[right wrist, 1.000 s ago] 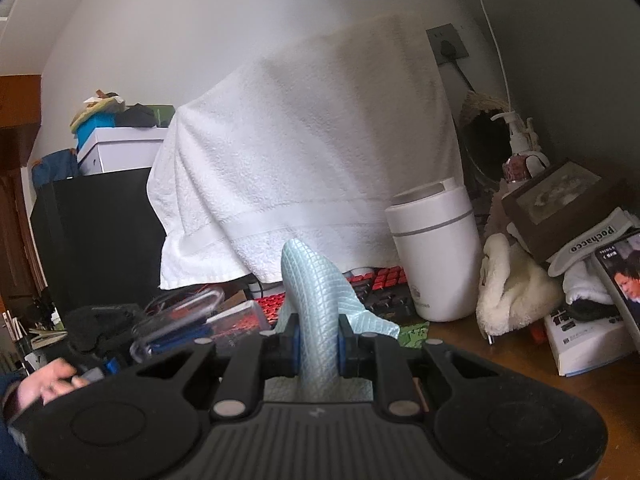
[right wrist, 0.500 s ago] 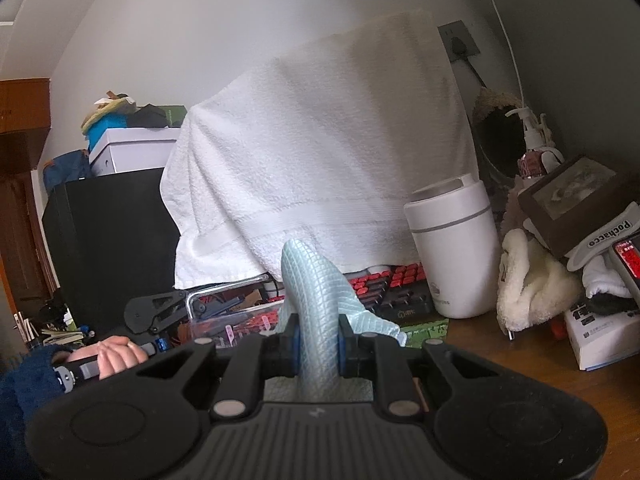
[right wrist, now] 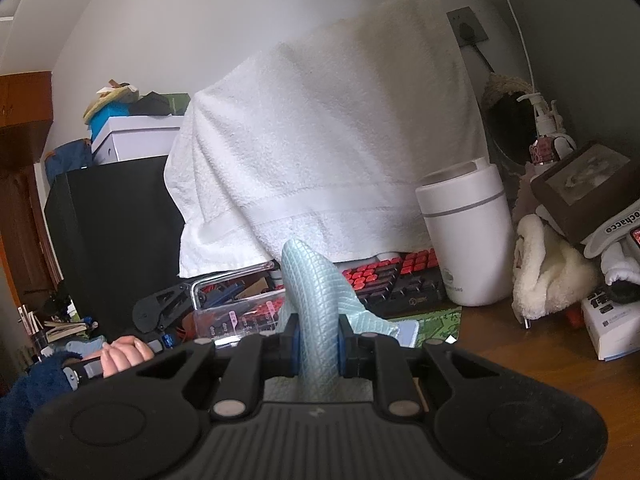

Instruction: Clean container

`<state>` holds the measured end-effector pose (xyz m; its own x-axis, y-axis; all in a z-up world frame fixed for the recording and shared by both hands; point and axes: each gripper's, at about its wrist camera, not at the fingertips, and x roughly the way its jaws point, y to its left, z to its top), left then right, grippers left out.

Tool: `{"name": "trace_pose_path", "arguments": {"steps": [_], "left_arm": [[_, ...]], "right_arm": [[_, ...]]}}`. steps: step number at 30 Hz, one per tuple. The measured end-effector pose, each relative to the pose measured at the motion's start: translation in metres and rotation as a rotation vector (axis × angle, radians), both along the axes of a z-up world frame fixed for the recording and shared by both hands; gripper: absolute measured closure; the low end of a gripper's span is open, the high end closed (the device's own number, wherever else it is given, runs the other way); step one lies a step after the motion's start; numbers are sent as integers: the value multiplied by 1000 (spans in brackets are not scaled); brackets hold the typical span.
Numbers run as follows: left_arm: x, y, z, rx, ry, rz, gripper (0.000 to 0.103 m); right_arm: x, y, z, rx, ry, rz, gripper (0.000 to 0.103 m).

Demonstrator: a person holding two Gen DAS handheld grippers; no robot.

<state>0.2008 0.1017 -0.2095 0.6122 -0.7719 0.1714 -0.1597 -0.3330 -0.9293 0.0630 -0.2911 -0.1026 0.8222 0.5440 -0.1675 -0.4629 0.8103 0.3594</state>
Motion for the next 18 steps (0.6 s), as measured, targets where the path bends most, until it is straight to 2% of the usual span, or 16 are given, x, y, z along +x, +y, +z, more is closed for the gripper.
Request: {"name": "trace_pose_path", "arguments": {"steps": [4,7,17,18], "left_arm": [[0,1,0,-15,16,-18,77],[-5,3,-1,-16,22,-25,76],[-15,20,4,28,73,-4,66],[-17,23,5,47,78,1,56]], "right_arm": [[0,1,0,1,3,2,87],[0,2,0,-2,3,7,87],[0,4,0,-2,5,10,87],[1,5,-1,-1,6,10,87]]}}
